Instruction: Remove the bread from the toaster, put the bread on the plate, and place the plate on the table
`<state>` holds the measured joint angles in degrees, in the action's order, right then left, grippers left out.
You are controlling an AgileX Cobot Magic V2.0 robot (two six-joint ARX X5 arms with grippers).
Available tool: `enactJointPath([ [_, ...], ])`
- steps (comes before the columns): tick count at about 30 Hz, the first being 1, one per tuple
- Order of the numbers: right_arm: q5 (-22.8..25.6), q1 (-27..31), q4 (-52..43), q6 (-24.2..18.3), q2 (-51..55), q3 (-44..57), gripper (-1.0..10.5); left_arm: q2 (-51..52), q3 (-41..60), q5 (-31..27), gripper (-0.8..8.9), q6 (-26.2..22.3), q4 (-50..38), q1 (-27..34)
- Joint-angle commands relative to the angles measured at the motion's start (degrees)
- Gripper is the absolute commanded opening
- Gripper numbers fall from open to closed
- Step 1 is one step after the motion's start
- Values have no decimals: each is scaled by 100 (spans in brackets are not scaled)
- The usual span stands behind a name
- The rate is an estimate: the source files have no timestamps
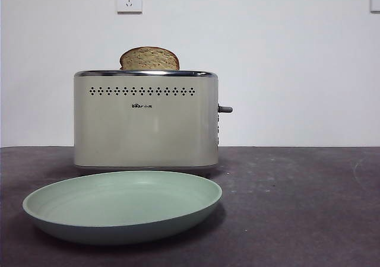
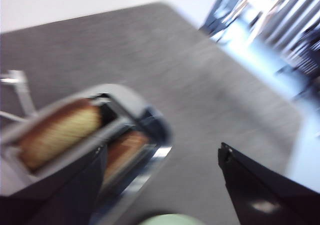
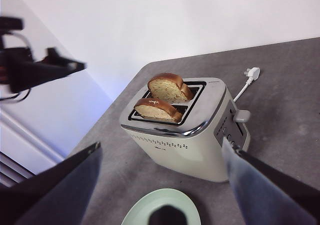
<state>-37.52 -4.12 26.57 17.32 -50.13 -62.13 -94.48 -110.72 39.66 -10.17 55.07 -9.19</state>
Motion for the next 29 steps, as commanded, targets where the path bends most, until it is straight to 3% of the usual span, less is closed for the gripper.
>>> enactJointPath([
  [1,-9,-9,-35,-48,9,-20,406,-457,-614,-752,377,-1410,319,-223],
  [5,-9,-9,-35,-48,-28,-20,406,-874,-894,-1663,377,-2282,568,-557],
  [9,-9,-9,-35,-48,-81,-20,405,-1143,-894,-2315,376,-2612,632,-909],
  [23,-7,-9,-33,-50,-125,-20,404,-2140,-894,-2162,370,-2719,802,-1235],
  [25,-7,-9,-33,-50,-125,-20,404,-2166,-894,-2168,290,-2728,802,-1222],
  [28,0,-7,-37,-50,-125,-20,404,-2166,-894,-2347,25,-2754,765,-1215],
  [29,4,-7,-35,-50,-125,-20,404,-2166,-894,-2476,-20,-2761,743,-1215],
])
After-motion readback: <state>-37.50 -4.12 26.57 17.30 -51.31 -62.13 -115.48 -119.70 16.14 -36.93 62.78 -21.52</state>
